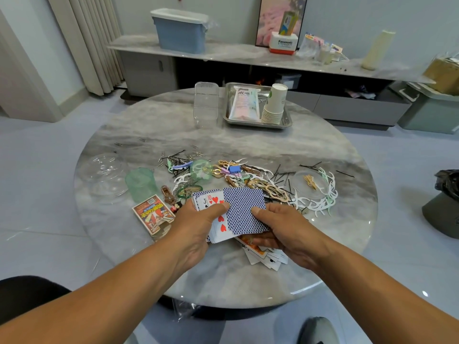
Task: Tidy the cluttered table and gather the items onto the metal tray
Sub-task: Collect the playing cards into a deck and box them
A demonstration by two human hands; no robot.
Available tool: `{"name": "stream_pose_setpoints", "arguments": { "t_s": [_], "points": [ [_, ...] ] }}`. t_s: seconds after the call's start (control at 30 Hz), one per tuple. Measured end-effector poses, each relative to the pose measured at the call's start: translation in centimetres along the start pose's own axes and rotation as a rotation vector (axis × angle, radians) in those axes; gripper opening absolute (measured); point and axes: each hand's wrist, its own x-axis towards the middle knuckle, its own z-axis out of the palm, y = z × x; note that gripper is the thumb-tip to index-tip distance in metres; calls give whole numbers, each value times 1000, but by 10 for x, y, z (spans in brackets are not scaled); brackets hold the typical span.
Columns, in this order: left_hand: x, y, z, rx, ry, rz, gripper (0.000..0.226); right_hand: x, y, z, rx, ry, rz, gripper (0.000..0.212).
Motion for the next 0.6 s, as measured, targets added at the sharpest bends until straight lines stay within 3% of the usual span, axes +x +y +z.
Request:
{"name": "stream_pose_setpoints", "arguments": {
  "t_s": [0.23,0.43,0.6],
  "points": [
    [2,1,-3,-14,27,25,29,0,-2,-1,93,28,8,19],
    [-1,0,-2,20,-22,50,32,0,0,-3,54,49,-7,32],
    [0,-2,-4,48,-17,67,35,0,1,-2,-33,117,-86,16]
  ]
}}
